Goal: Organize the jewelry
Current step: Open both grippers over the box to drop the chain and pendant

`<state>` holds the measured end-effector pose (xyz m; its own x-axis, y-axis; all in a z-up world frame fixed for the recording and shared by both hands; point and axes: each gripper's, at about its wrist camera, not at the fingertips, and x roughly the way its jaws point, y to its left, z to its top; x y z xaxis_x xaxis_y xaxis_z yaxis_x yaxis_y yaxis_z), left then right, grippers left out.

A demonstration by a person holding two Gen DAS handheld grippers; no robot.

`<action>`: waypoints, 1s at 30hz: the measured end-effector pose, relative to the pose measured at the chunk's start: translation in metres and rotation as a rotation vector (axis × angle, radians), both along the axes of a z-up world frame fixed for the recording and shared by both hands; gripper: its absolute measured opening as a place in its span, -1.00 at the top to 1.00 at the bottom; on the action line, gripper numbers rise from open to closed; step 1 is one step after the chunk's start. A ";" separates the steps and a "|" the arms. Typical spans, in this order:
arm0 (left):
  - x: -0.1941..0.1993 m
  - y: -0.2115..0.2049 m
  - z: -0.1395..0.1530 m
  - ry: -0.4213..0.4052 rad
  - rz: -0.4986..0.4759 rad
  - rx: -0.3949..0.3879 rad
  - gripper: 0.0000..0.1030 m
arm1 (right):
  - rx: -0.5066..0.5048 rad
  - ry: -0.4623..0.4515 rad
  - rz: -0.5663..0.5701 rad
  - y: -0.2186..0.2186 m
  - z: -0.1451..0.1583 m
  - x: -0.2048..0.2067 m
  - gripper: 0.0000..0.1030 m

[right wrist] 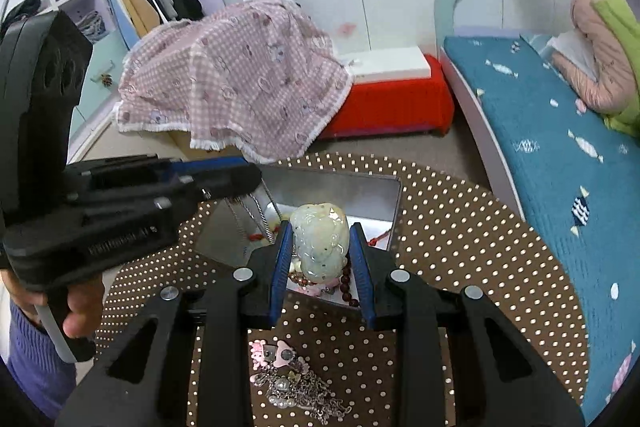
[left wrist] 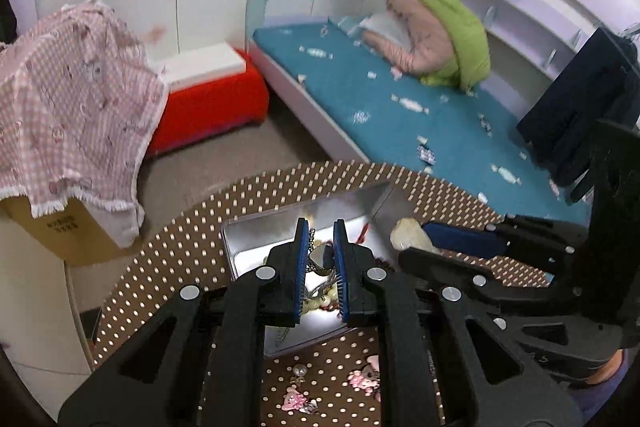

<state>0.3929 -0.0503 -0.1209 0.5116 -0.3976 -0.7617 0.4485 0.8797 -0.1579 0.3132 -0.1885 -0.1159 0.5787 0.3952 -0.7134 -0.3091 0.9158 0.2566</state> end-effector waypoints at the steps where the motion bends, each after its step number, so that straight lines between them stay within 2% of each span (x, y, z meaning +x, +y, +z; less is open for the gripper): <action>1: 0.001 0.000 -0.005 0.009 -0.004 0.009 0.74 | -0.004 0.010 0.001 0.002 -0.004 0.002 0.47; 7: 0.001 0.002 -0.019 0.016 0.007 0.036 0.74 | -0.011 0.045 0.008 0.009 -0.017 0.009 0.47; 13: -0.002 0.009 -0.015 -0.019 0.029 0.054 0.46 | -0.013 0.056 0.018 0.017 -0.018 0.014 0.47; 16: -0.003 0.013 -0.011 -0.027 0.040 0.053 0.45 | -0.009 0.054 0.023 0.021 -0.018 0.016 0.48; 18: -0.005 0.016 -0.010 -0.027 0.046 0.045 0.36 | 0.001 0.053 0.031 0.022 -0.017 0.015 0.48; 21: -0.009 0.020 -0.004 -0.032 0.052 0.028 0.30 | 0.021 0.036 0.029 0.020 -0.013 0.011 0.47; 23: -0.013 0.023 0.001 -0.045 0.058 0.014 0.13 | 0.028 0.022 0.022 0.016 -0.007 0.006 0.47; 25: -0.020 0.027 0.009 -0.069 0.063 0.009 0.11 | 0.026 -0.001 0.018 0.009 0.001 -0.003 0.46; 27: -0.031 0.031 0.015 -0.093 0.059 0.007 0.09 | 0.015 -0.028 0.006 0.002 0.008 -0.015 0.35; 29: -0.046 0.040 0.021 -0.127 0.074 -0.001 -0.10 | 0.014 -0.057 -0.003 -0.006 0.015 -0.031 0.27; 30: -0.052 0.043 0.022 -0.138 0.079 -0.004 -0.11 | 0.013 -0.068 -0.003 -0.009 0.016 -0.037 0.26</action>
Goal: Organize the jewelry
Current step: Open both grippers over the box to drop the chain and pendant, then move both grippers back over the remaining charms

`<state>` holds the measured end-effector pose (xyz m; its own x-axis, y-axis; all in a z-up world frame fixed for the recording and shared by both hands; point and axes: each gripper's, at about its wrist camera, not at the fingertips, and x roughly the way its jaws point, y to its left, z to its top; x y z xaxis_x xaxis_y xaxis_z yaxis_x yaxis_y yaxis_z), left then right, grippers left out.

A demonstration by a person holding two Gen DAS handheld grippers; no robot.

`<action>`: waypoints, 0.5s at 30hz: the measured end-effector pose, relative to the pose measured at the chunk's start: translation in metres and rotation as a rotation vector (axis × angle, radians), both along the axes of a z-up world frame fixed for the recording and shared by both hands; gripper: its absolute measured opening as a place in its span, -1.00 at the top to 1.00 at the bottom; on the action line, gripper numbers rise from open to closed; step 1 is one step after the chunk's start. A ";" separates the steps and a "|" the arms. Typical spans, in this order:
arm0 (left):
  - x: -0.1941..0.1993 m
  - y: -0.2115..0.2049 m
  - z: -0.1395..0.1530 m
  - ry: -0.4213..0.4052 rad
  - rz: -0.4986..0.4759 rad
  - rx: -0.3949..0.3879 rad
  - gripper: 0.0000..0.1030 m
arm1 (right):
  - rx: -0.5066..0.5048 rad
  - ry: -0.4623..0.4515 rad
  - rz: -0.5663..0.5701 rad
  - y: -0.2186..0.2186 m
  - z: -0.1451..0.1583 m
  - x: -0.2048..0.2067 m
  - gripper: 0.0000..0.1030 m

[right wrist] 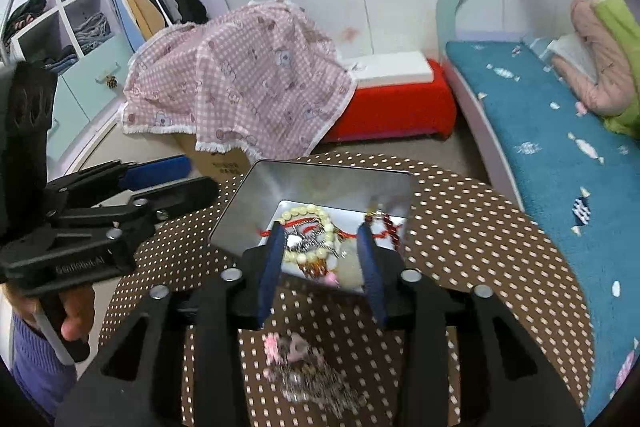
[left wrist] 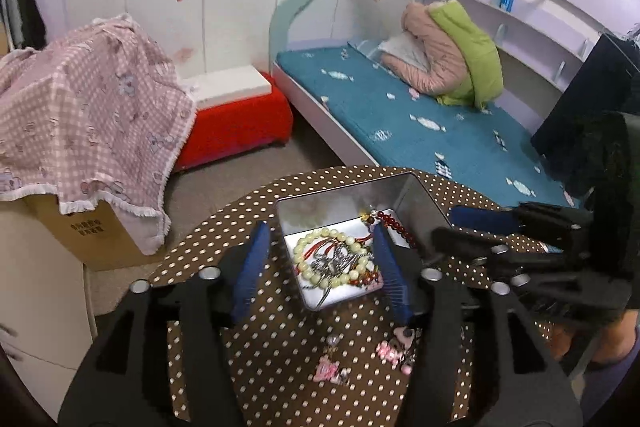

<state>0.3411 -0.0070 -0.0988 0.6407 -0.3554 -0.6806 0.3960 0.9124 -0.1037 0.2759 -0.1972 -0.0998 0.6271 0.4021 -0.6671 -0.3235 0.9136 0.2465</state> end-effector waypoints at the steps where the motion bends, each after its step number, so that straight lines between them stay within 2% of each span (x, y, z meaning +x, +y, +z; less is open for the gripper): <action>1: -0.007 0.003 0.001 -0.008 0.003 -0.001 -0.11 | -0.008 -0.009 -0.006 -0.003 0.001 -0.008 0.25; 5: -0.031 0.019 -0.007 -0.014 0.010 -0.006 -0.25 | -0.046 -0.028 -0.044 -0.012 -0.006 -0.033 0.11; 10: -0.051 0.031 -0.036 0.049 0.020 -0.013 -0.30 | -0.041 -0.021 -0.069 -0.017 -0.023 -0.058 0.07; 15: -0.051 0.029 -0.079 0.164 0.038 -0.056 -0.29 | -0.002 0.022 -0.054 -0.013 -0.043 -0.070 0.00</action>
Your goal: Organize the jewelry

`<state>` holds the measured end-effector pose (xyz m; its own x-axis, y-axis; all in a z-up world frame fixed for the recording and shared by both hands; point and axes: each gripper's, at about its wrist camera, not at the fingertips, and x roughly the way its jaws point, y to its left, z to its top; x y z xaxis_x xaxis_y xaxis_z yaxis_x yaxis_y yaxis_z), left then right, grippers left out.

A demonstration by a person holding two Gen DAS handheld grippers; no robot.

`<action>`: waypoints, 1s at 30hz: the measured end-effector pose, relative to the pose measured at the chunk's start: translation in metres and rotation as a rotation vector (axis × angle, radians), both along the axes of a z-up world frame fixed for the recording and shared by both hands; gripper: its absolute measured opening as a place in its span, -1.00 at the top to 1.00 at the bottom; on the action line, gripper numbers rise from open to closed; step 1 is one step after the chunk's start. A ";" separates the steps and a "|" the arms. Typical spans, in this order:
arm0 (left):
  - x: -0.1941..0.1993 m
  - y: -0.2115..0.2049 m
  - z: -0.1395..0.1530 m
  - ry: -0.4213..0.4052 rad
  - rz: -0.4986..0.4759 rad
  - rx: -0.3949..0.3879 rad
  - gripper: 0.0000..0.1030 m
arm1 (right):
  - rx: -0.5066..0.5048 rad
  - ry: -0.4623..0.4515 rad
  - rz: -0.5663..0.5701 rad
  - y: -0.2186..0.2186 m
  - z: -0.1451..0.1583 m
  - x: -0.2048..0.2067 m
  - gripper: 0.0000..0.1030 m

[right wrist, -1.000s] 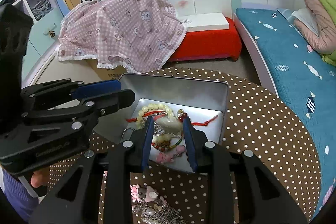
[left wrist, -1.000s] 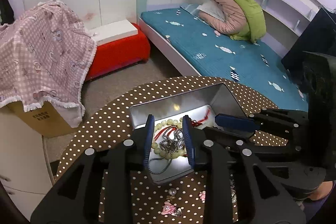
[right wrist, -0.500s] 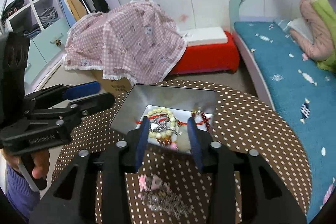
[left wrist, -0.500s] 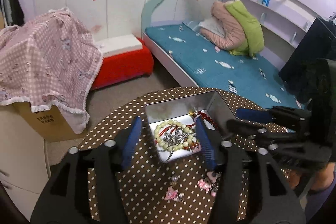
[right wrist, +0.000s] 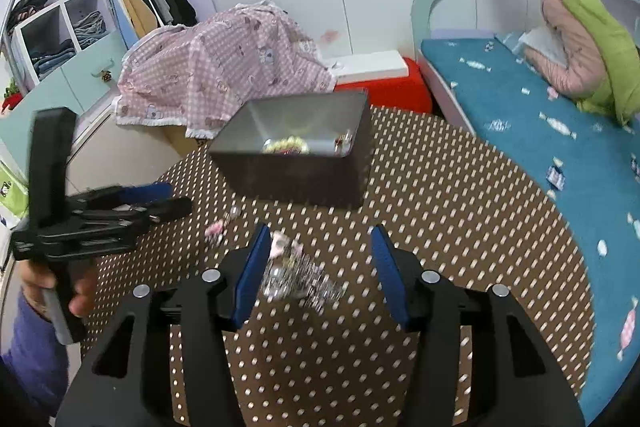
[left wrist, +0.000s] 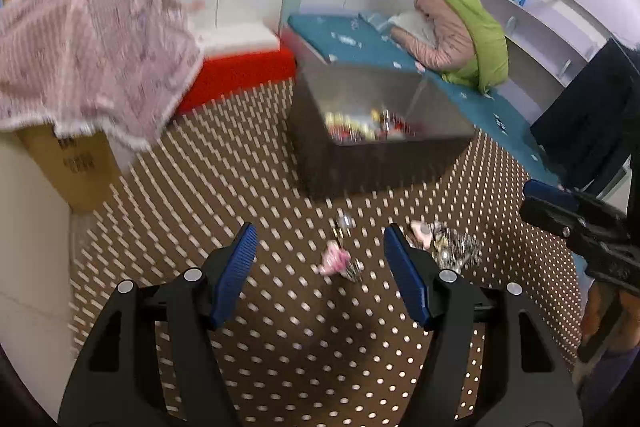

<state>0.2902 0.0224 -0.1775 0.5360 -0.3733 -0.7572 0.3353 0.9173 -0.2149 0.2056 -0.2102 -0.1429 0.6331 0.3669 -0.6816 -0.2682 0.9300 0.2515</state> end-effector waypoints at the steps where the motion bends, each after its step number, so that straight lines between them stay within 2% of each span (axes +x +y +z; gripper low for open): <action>1: 0.000 -0.002 -0.006 0.009 0.010 0.004 -0.29 | 0.007 0.006 0.004 0.001 -0.002 -0.001 -0.01; 3: -0.002 -0.008 -0.015 0.003 0.027 0.037 -0.29 | 0.013 0.022 0.012 0.002 -0.007 -0.003 -0.03; 8: -0.005 -0.019 -0.026 0.005 0.021 0.034 -0.29 | 0.019 0.033 0.024 0.008 -0.013 -0.004 -0.06; 12: -0.007 -0.026 -0.029 -0.026 0.019 0.087 -0.28 | 0.026 0.036 0.025 0.010 -0.015 -0.003 -0.09; 14: -0.009 -0.029 -0.031 -0.045 0.027 0.122 -0.07 | 0.027 0.036 0.022 0.008 -0.015 -0.003 -0.09; 22: -0.008 -0.028 -0.034 -0.065 0.024 0.199 0.32 | 0.031 0.044 0.016 0.007 -0.018 -0.001 -0.11; 23: -0.008 -0.028 -0.034 -0.068 0.021 0.205 0.51 | 0.027 0.044 0.021 0.010 -0.018 -0.001 -0.11; 24: -0.008 -0.027 -0.035 -0.069 0.018 0.204 0.58 | 0.023 0.043 0.025 0.012 -0.018 0.000 -0.11; 30: -0.004 -0.019 -0.034 -0.060 0.013 0.168 0.71 | -0.043 0.042 0.062 0.034 -0.020 0.006 -0.11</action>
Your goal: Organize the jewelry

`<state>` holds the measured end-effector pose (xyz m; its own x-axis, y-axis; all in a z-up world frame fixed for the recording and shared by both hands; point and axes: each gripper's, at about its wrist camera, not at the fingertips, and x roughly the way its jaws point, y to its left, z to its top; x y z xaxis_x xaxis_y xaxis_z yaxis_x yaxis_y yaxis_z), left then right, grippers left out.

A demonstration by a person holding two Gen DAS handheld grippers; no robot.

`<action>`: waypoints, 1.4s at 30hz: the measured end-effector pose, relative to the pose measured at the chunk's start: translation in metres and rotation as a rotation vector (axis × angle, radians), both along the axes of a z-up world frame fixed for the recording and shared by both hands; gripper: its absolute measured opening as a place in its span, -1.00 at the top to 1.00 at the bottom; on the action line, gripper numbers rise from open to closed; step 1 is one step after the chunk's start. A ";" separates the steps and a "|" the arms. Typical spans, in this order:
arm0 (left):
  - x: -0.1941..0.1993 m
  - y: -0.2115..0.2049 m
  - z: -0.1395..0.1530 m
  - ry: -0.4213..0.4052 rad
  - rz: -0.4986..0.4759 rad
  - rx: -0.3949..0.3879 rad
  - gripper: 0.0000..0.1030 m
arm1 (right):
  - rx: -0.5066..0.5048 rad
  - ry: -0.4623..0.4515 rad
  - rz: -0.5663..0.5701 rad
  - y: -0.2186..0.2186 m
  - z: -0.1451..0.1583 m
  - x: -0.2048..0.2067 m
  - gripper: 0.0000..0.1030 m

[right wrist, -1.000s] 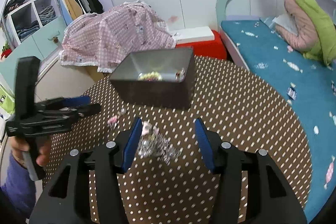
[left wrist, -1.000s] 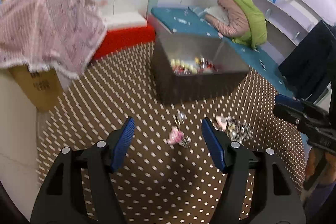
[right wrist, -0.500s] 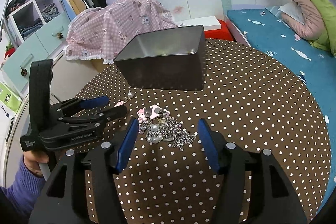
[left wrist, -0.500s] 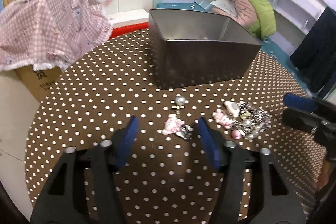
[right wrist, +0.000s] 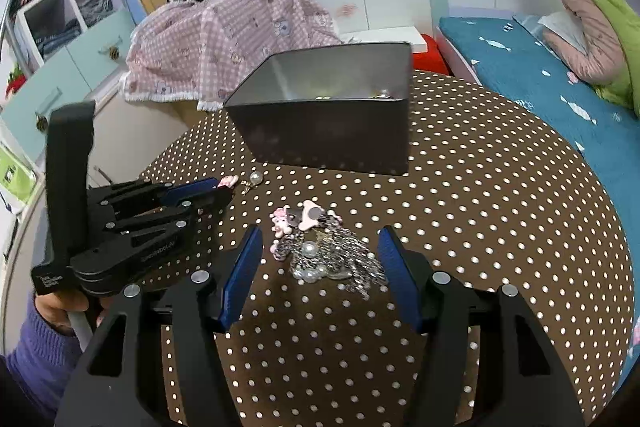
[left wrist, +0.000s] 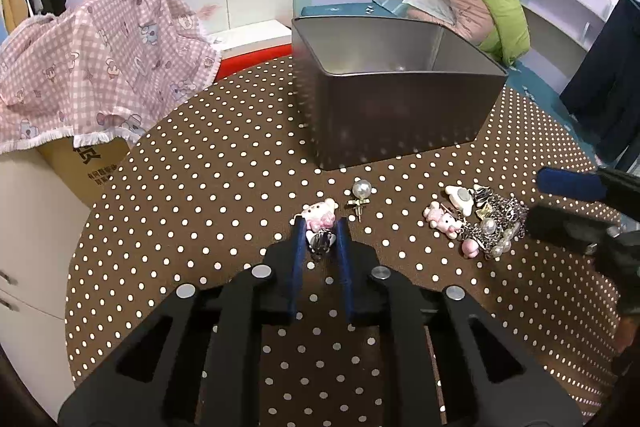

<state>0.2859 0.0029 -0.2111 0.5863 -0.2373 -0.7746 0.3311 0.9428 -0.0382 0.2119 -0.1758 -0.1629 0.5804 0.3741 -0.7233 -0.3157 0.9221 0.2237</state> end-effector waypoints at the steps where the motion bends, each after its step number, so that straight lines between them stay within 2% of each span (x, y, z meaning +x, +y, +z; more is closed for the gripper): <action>1: 0.000 0.001 0.000 0.001 -0.003 -0.005 0.71 | -0.019 -0.008 0.016 0.006 0.000 0.000 -0.11; 4: -0.002 0.007 0.001 0.006 -0.015 -0.020 0.71 | -0.055 -0.026 0.061 0.020 -0.001 0.001 -0.11; 8: -0.011 0.020 0.002 0.012 -0.018 -0.031 0.70 | -0.076 -0.036 0.135 0.035 -0.005 -0.001 0.27; 9: -0.015 0.023 0.003 0.010 -0.021 -0.033 0.70 | -0.074 -0.033 0.154 0.038 -0.006 -0.001 0.31; 18: -0.032 0.035 0.009 0.011 -0.022 -0.068 0.70 | -0.064 -0.004 0.179 0.048 -0.016 0.009 0.32; 24: -0.032 0.033 0.007 0.019 -0.030 -0.082 0.70 | -0.064 -0.001 0.154 0.047 -0.016 0.018 0.32; 31: -0.031 0.033 0.005 0.038 -0.027 -0.100 0.70 | -0.128 -0.005 0.168 0.054 -0.021 0.026 0.33; 35: -0.029 0.035 0.005 0.036 -0.034 -0.105 0.70 | -0.209 -0.041 0.171 0.059 -0.023 0.025 0.72; 42: -0.030 0.033 0.013 0.018 -0.059 -0.126 0.70 | -0.176 -0.042 0.168 0.051 -0.020 0.018 0.73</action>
<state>0.2563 0.0357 -0.1976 0.5547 -0.3667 -0.7469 0.3839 0.9092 -0.1613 0.2300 -0.1249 -0.1831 0.5515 0.3390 -0.7622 -0.4740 0.8792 0.0481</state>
